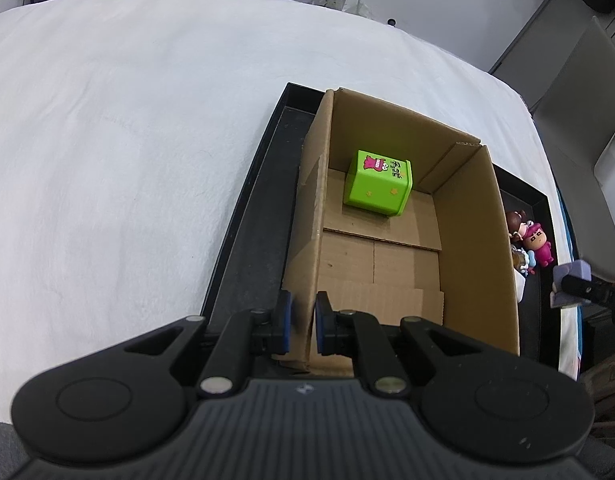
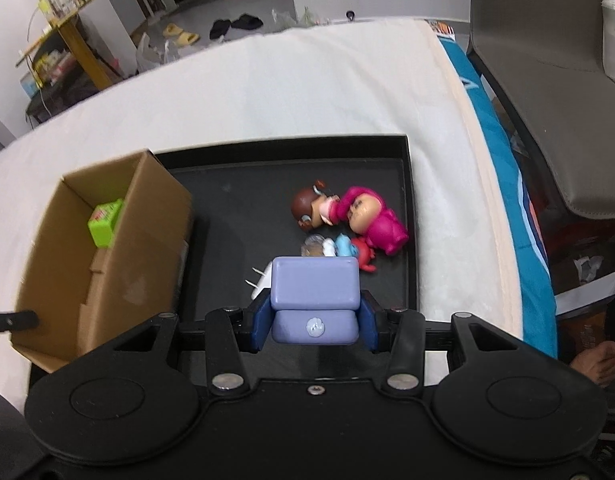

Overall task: Organize rigid objects
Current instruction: 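Lift the lavender block toy and carry it over the box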

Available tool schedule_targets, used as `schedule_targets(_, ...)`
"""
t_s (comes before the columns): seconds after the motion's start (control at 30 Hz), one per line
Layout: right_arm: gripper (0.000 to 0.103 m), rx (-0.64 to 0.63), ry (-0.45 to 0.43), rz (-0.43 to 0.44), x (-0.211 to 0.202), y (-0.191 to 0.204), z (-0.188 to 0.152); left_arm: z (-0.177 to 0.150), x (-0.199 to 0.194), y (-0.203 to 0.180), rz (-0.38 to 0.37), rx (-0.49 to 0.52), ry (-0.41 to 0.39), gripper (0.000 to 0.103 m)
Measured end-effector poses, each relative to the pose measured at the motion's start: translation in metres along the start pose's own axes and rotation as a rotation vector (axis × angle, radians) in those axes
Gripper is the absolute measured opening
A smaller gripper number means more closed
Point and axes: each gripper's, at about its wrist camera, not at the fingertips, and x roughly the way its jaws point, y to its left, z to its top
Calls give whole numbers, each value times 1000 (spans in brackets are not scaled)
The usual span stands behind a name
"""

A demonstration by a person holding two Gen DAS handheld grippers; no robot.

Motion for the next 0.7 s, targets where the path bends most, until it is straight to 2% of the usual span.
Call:
schedule_targets(0.4,43,31,-111,99,-22,22,11,0,0,1,-7,-1,0,10)
schedule_targets(0.7,43,-19,-127,117,-27,56,17,-1,-1,4,-23,-6,8,11)
